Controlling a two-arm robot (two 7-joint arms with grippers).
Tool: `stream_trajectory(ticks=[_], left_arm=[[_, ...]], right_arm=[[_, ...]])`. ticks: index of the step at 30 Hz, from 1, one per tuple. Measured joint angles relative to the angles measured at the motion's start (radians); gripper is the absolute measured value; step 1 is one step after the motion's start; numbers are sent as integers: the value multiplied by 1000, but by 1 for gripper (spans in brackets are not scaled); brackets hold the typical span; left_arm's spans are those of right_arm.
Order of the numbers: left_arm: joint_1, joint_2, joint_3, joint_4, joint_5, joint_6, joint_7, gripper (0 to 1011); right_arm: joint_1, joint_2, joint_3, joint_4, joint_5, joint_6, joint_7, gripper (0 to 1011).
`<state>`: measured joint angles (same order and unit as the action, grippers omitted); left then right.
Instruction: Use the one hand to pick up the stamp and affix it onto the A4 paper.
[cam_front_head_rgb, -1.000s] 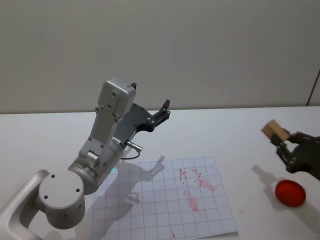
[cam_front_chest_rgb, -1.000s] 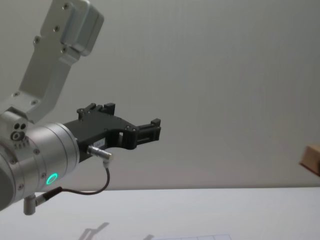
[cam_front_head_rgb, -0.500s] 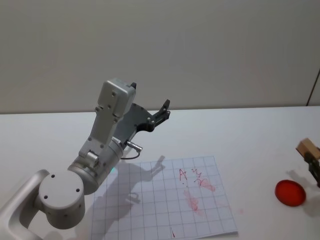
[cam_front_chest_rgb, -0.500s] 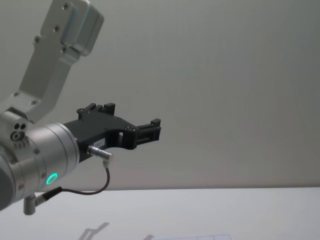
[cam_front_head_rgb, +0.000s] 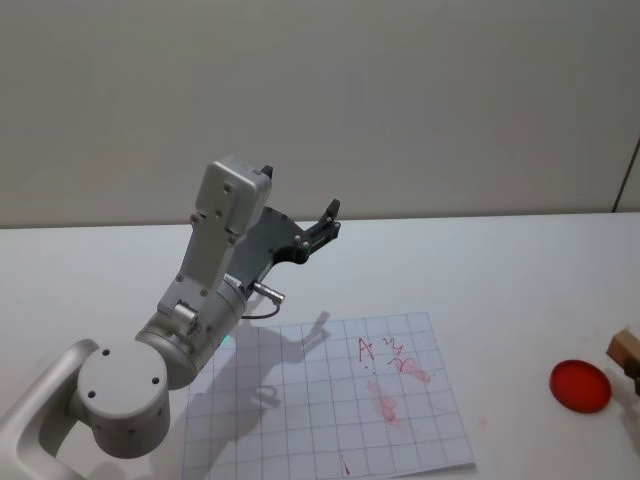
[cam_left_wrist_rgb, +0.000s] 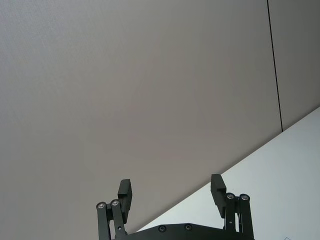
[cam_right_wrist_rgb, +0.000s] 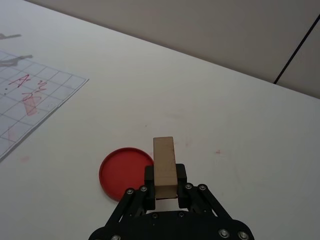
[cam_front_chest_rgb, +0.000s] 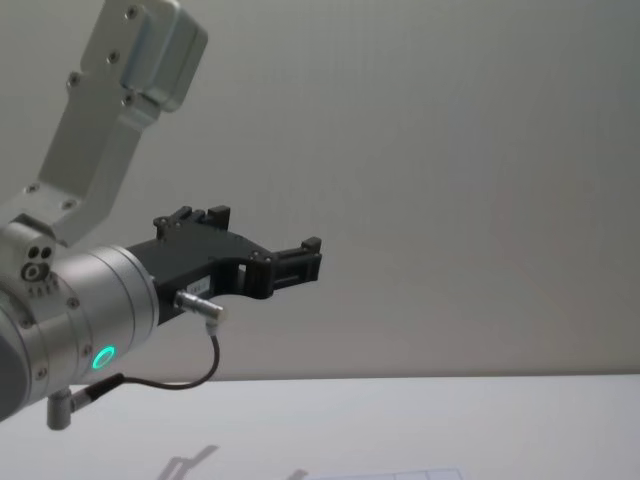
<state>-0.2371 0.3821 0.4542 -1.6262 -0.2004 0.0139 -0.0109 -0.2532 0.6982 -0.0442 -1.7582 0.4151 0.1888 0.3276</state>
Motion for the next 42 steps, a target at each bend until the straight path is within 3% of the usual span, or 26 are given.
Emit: stream_trajectory(ticks=[22, 42], left_arm=[[0, 0, 0, 0, 0, 0, 0, 1001], [0, 0, 0, 0, 0, 0, 0, 1001]], right_arm=[[-20, 14, 4, 14, 4, -64, 74, 219], [-19, 5, -4, 8, 48, -16, 99, 218]])
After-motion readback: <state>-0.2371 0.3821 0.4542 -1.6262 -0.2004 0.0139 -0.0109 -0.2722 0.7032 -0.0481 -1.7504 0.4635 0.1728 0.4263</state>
